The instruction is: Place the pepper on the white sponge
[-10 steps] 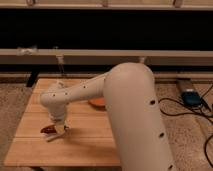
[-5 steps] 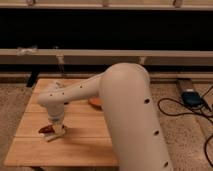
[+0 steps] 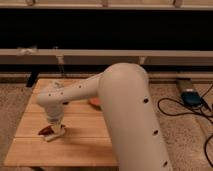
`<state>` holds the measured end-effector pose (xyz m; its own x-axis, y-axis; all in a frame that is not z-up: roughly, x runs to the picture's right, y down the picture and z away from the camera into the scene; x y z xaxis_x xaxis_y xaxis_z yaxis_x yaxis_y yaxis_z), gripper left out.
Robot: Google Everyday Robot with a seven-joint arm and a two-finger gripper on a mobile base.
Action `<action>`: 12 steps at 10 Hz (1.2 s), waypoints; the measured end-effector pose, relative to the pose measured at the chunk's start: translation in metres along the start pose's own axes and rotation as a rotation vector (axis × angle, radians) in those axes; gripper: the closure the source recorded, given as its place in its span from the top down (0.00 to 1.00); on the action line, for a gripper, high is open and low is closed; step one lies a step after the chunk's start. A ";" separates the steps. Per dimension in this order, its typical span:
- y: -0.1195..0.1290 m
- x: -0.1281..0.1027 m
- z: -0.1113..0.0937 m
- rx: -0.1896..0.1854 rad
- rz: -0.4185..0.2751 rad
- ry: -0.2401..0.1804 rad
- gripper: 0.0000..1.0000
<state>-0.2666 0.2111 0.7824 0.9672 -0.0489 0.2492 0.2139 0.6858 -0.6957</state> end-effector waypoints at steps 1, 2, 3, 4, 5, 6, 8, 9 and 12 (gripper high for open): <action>0.001 -0.001 0.000 -0.003 -0.001 -0.003 0.80; 0.004 -0.001 0.001 -0.006 -0.002 -0.005 0.80; 0.005 0.000 0.001 -0.008 -0.001 -0.005 0.80; 0.006 0.001 0.001 -0.010 0.001 -0.006 0.80; 0.007 0.003 0.001 -0.011 0.007 -0.005 0.80; 0.008 0.006 0.001 -0.010 0.015 -0.006 0.80; 0.008 0.012 -0.001 -0.004 0.031 -0.007 0.80; 0.007 0.015 -0.003 0.003 0.041 -0.008 0.80; 0.000 0.028 -0.010 0.027 0.088 -0.011 0.80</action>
<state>-0.2377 0.2025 0.7822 0.9804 0.0203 0.1960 0.1247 0.7062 -0.6969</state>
